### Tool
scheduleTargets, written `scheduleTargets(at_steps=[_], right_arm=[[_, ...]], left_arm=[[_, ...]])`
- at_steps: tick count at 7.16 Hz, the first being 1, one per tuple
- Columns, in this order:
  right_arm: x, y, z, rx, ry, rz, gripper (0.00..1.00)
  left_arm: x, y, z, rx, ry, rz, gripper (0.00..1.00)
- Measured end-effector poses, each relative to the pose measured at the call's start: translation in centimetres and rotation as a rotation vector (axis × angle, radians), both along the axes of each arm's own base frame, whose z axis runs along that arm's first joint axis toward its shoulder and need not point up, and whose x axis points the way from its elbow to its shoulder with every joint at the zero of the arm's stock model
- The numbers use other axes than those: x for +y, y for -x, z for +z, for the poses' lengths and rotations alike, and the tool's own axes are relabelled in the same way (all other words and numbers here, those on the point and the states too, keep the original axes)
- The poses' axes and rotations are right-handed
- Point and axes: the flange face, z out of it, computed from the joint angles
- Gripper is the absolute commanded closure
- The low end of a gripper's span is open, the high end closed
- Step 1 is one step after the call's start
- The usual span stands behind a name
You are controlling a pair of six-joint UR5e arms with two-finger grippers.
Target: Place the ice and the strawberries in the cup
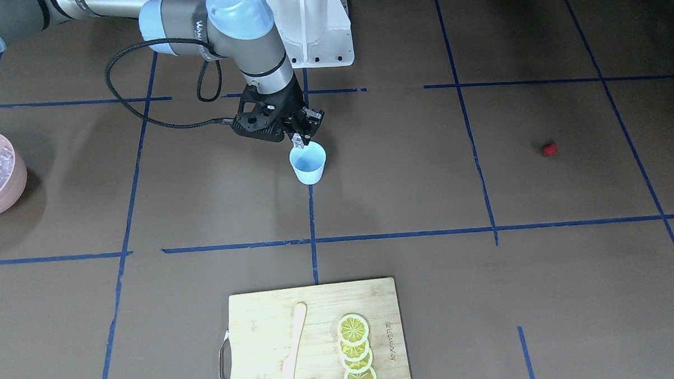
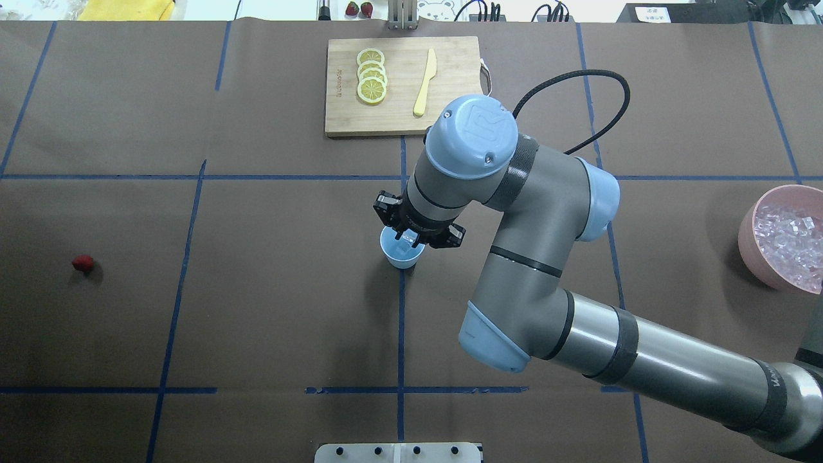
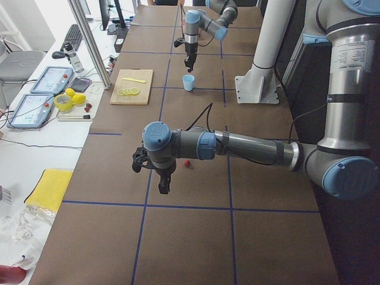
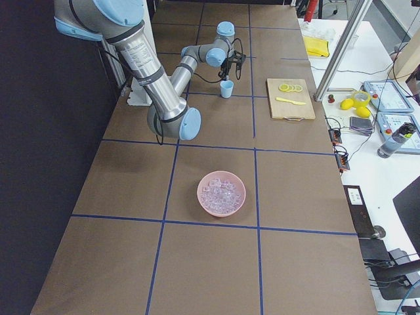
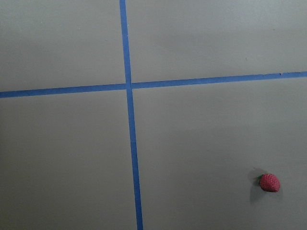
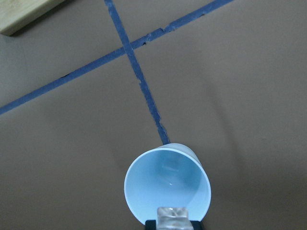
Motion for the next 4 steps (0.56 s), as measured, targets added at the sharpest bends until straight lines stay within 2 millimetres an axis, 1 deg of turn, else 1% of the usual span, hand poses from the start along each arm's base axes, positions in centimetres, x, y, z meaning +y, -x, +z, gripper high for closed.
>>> scheduleTargets(at_steps=[1, 2, 3, 4], right_arm=[[0.33, 0.58, -0.02, 0.003, 0.003, -0.002, 0.62], [0.44, 0.80, 0.00, 0.005, 0.003, -0.002, 0.54], [0.36, 0.90, 0.12, 0.010, 0.001, 0.004, 0.39], [0.24, 1.01, 0.26, 0.016, -0.002, 0.011, 0.01]], left_arm=[[0.00, 0.00, -0.07, 0.000, -0.001, 0.000, 0.00], [0.01, 0.00, -0.15, 0.000, -0.003, 0.000, 0.00], [0.00, -0.01, -0.24, 0.002, -0.004, 0.000, 0.00], [0.01, -0.06, -0.32, 0.010, -0.004, 0.000, 0.00]])
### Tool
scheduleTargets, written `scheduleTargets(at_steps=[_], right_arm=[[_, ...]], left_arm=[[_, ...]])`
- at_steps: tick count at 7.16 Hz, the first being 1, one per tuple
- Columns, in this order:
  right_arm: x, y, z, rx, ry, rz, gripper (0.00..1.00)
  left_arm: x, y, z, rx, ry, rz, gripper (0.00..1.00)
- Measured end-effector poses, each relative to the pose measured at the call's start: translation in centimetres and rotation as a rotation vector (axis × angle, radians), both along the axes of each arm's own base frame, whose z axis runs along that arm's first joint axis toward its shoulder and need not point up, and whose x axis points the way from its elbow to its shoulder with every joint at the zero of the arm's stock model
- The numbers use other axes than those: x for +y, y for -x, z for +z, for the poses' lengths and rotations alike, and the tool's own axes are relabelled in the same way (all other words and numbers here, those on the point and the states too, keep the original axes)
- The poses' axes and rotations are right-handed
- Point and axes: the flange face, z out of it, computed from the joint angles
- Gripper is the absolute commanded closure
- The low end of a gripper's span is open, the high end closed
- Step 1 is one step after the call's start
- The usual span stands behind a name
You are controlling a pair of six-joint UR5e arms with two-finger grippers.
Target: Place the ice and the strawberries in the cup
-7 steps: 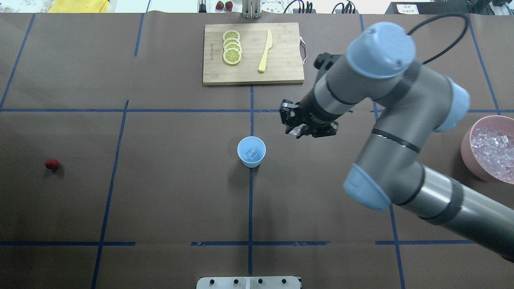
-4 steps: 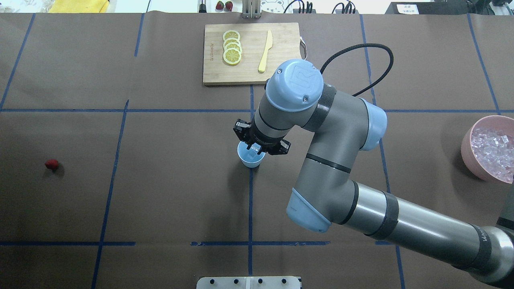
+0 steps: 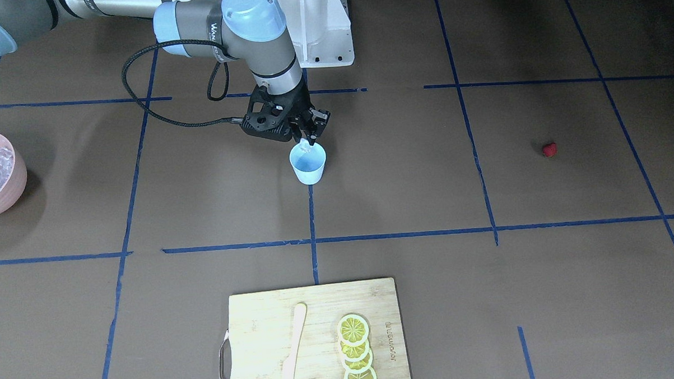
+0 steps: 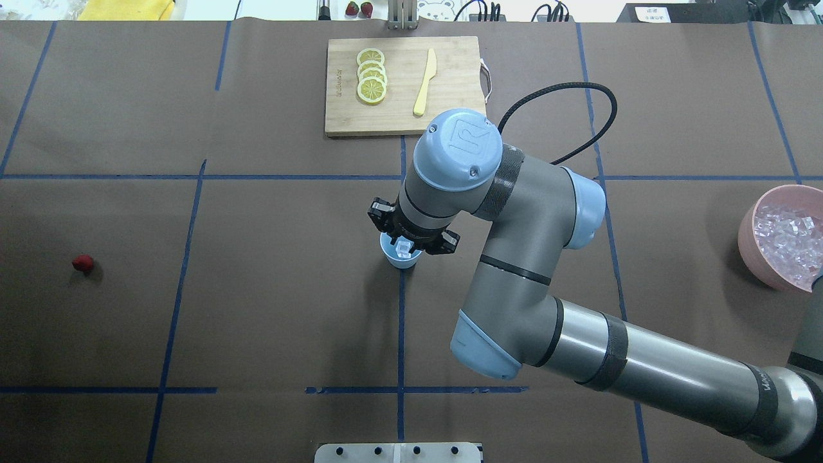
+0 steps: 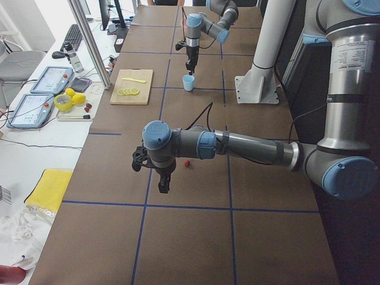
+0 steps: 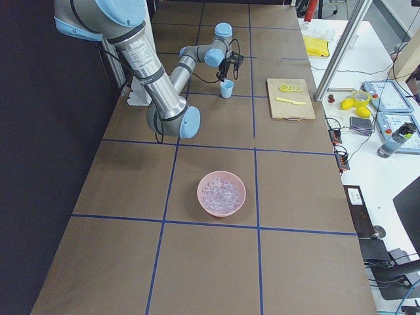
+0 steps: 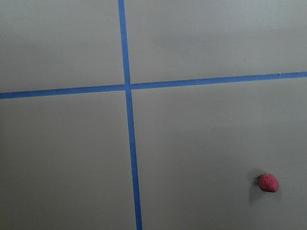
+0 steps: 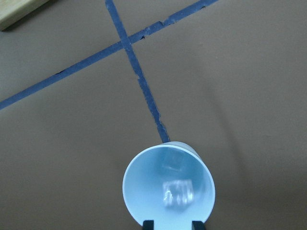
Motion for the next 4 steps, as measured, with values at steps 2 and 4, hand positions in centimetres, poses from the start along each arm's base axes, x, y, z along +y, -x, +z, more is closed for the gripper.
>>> scheduleTargets(at_steps=[2, 4], right_arm=[[-0.2, 0.0, 0.2, 0.007, -0.005, 0.011, 0.00], [-1.4, -1.9, 0.8, 0.009, -0.005, 0.034, 0.00]], left_arm=[[0.1, -0.1, -0.1, 0.014, 0.002, 0.001, 0.00], [0.1, -0.1, -0.1, 0.016, 0.003, 0.001, 0.00]])
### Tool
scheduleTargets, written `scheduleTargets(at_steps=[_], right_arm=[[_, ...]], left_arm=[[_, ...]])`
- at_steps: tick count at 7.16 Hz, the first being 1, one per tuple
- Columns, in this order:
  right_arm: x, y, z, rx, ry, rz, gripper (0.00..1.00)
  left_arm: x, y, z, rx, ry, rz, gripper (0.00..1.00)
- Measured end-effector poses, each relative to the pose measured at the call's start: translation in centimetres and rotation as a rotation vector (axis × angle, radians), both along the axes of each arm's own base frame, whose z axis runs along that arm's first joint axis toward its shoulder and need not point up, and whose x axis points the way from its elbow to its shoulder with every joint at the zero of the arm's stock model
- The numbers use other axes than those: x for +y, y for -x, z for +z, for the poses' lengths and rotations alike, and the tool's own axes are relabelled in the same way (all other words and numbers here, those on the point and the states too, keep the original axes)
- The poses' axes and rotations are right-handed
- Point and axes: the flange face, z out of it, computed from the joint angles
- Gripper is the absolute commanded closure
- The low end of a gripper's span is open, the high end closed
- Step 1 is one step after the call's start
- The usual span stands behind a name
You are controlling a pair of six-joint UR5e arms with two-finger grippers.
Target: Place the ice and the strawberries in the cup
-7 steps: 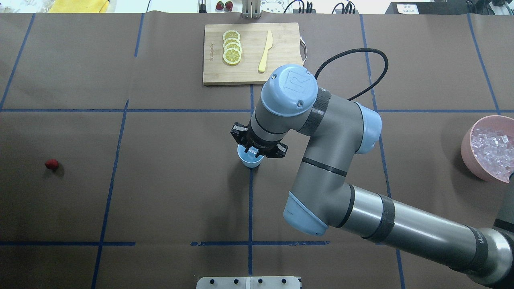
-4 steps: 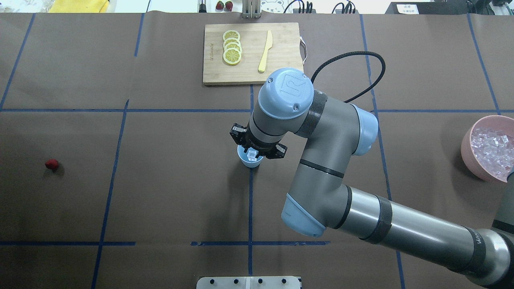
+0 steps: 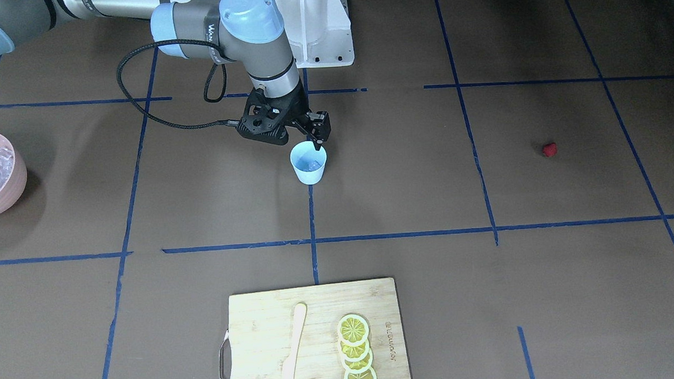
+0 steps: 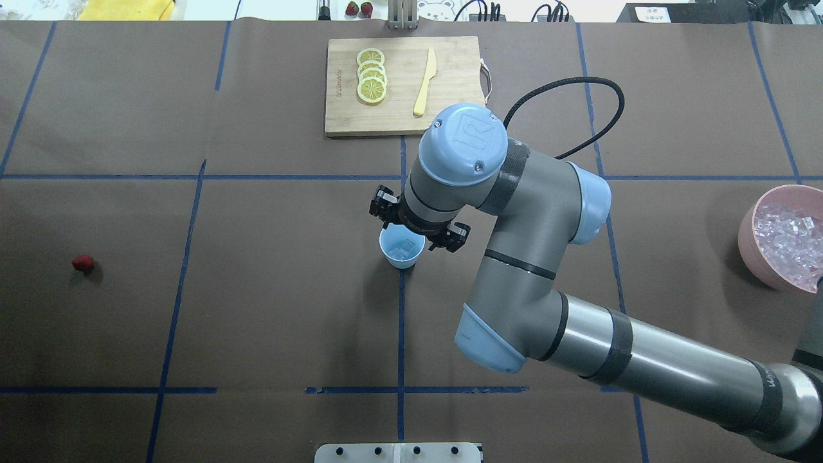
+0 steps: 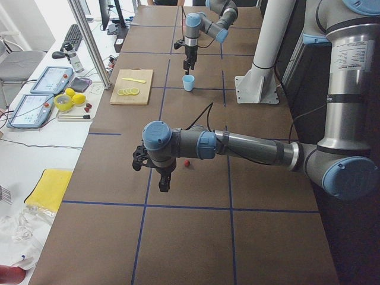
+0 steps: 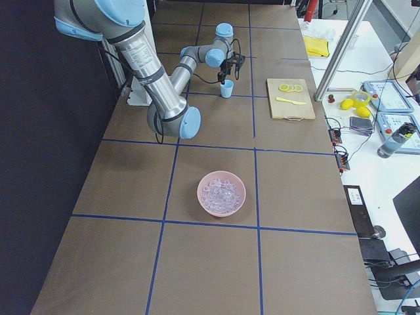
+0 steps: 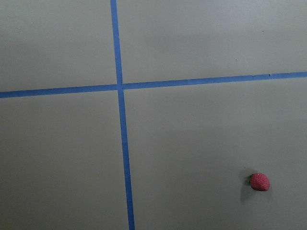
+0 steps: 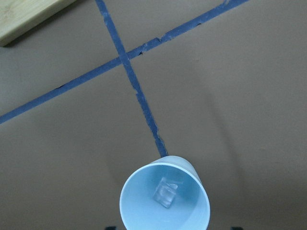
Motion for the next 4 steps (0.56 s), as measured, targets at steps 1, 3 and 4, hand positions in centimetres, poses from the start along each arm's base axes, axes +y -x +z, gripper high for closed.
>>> scheduleTargets(at_steps=[1, 3, 4], right_arm=[[-0.8, -3.0, 2.1, 0.006, -0.004, 0.009, 0.00], [-0.8, -12.2, 10.2, 0.065, -0.107, -0.053, 0.00], [-1.4, -17.8, 15.0, 0.110, -0.164, -0.117, 0.00]], left_arm=[[0.0, 0.0, 0.0, 0.000, 0.000, 0.000, 0.00], [0.0, 0.0, 0.2, 0.000, 0.004, 0.000, 0.00], [0.0, 0.0, 0.3, 0.000, 0.006, 0.000, 0.00]])
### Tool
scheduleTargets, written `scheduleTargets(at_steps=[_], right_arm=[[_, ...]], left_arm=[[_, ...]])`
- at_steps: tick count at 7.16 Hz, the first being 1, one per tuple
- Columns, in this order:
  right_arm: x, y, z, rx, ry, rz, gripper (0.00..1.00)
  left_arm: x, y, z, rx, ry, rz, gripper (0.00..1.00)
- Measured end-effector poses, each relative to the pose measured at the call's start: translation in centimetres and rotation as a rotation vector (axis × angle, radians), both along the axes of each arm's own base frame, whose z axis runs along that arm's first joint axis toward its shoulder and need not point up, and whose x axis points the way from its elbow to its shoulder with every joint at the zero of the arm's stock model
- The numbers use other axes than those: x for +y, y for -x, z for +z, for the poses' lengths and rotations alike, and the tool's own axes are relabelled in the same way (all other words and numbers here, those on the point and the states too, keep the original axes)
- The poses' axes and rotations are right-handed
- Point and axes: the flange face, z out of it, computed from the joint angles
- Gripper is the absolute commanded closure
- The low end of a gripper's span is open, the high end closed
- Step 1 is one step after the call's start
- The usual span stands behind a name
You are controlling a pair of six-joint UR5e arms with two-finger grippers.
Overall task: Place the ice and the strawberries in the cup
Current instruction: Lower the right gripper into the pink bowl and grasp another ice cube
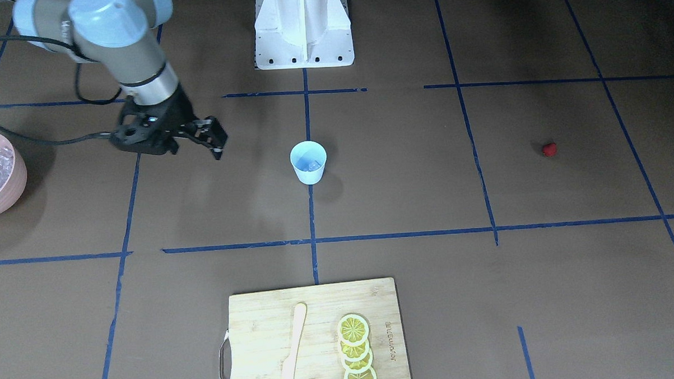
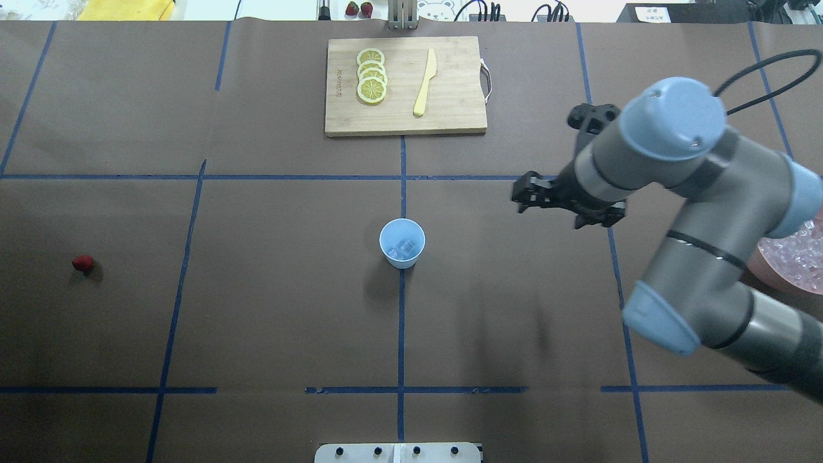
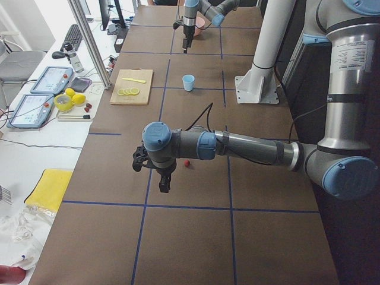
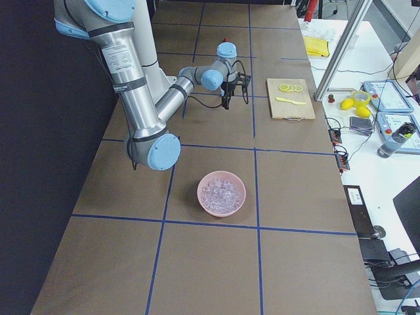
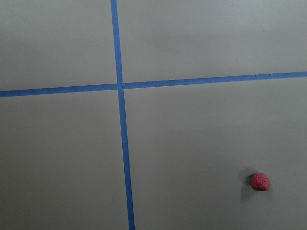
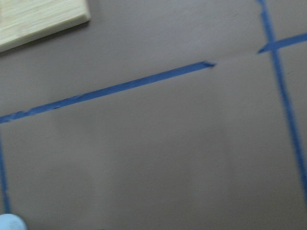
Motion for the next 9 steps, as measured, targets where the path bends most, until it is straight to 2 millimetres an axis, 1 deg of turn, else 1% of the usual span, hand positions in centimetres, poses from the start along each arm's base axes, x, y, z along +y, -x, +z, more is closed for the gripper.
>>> scheduleTargets(at_steps=[2, 3, 4, 5, 6, 7, 8, 9], right_arm=[[-1.5, -10.7, 8.7, 0.080, -0.070, -0.102, 0.00], [-1.5, -16.0, 12.9, 0.126, -0.091, -0.129, 0.00], [-1.2, -20.0, 16.2, 0.153, -0.101, -0.156, 0.00], [-1.1, -23.3, 19.6, 0.145, -0.096, -0.197, 0.00], [-1.2, -25.6, 22.7, 0.118, -0.104, -0.249, 0.00], [-1.3, -26.8, 25.2, 0.100, -0.140, -0.294, 0.00], [-1.6, -27.3, 27.1, 0.089, -0.177, -0.313, 0.00], [-1.8, -27.4, 28.6, 0.084, -0.194, -0.315, 0.03]], left_arm=[[0.0, 0.0, 0.1, 0.000, 0.002, 0.001, 0.00], [0.0, -0.1, 0.1, 0.000, 0.001, 0.001, 0.00], [-0.1, -0.1, 0.0, 0.000, -0.001, 0.001, 0.00], [-0.1, -0.1, -0.2, 0.000, -0.003, 0.001, 0.00], [-0.1, -0.1, -0.3, 0.000, -0.005, 0.001, 0.00], [-0.1, -0.1, -0.4, 0.001, -0.007, 0.001, 0.00], [-0.1, -0.1, -0.5, 0.005, -0.008, 0.001, 0.00], [-0.1, -0.2, -0.6, 0.012, -0.009, 0.001, 0.00]])
